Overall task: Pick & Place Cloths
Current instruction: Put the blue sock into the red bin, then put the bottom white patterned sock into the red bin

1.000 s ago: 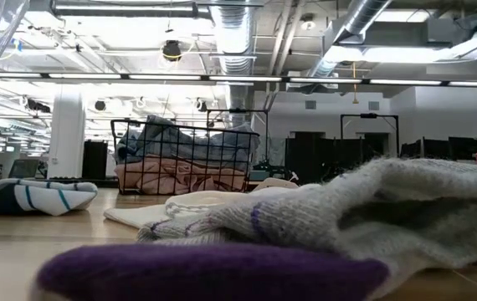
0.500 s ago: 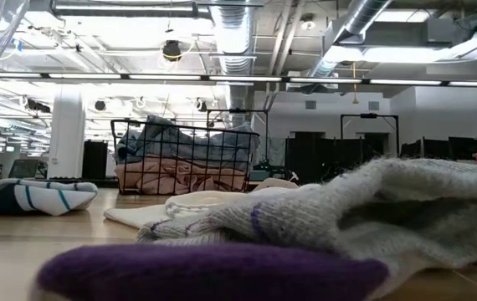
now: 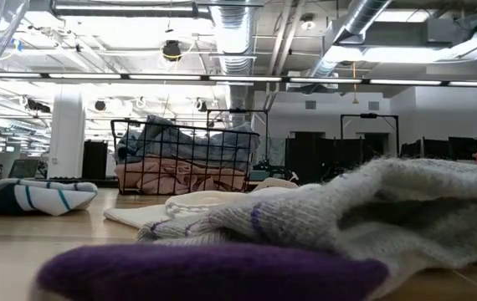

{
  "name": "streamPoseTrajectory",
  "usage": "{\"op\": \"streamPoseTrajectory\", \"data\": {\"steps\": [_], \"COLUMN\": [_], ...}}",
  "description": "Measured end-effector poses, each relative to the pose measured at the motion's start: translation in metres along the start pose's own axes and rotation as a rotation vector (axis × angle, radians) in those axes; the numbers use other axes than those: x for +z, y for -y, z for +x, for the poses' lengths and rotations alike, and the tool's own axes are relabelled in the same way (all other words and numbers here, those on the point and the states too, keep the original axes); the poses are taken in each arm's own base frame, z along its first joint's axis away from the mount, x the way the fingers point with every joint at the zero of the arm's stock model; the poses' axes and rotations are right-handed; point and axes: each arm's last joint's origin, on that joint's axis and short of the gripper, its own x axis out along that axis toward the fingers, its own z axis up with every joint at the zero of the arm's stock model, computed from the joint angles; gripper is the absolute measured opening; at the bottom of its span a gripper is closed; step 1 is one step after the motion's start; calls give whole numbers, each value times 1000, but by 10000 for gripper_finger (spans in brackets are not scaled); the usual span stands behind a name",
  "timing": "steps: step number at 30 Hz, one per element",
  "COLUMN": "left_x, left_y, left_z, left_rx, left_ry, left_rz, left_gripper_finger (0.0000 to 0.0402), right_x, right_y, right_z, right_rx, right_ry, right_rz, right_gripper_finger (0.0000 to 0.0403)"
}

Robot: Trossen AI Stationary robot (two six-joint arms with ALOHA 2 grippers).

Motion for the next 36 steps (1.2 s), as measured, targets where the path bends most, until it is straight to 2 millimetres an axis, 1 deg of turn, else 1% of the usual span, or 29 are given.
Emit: {"op": "streamPoseTrajectory", "data": {"steps": [6,10,12,14,17,22,25,30,33,36], "left_x": [0,1,1,1,1,0,-2,-6,-9,-12], "left_y": [-1,-1,-1,-1,-1,-2,-5,-9,-13,-17], "left_z": [0,0,0,0,0,2,6,15,22,28], "left_rx": [20,27,30,44,49,54,65,85,109,145], "left_ry": [15,20,22,32,36,29,16,-12,-27,-33], "left_rz": [23,28,29,30,30,52,46,42,42,39], "left_gripper_finger": [38,65,81,96,117,137,139,138,138,138], "right_x": [7,12,16,20,26,34,43,57,58,53], "right_y": [1,-1,-1,-2,-2,-12,-29,-72,-103,-130], "right_z": [-4,-9,-12,-14,-16,-17,-17,-11,-2,12], "right_rx": [12,90,125,155,169,249,362,537,632,691], "right_ry": [-33,-71,-84,-95,-99,-82,-13,122,197,263], "right_rz": [-58,-107,-114,-104,-128,-268,-373,-604,-730,-846], "right_gripper_finger": [182,238,258,271,276,276,276,276,277,277]}}
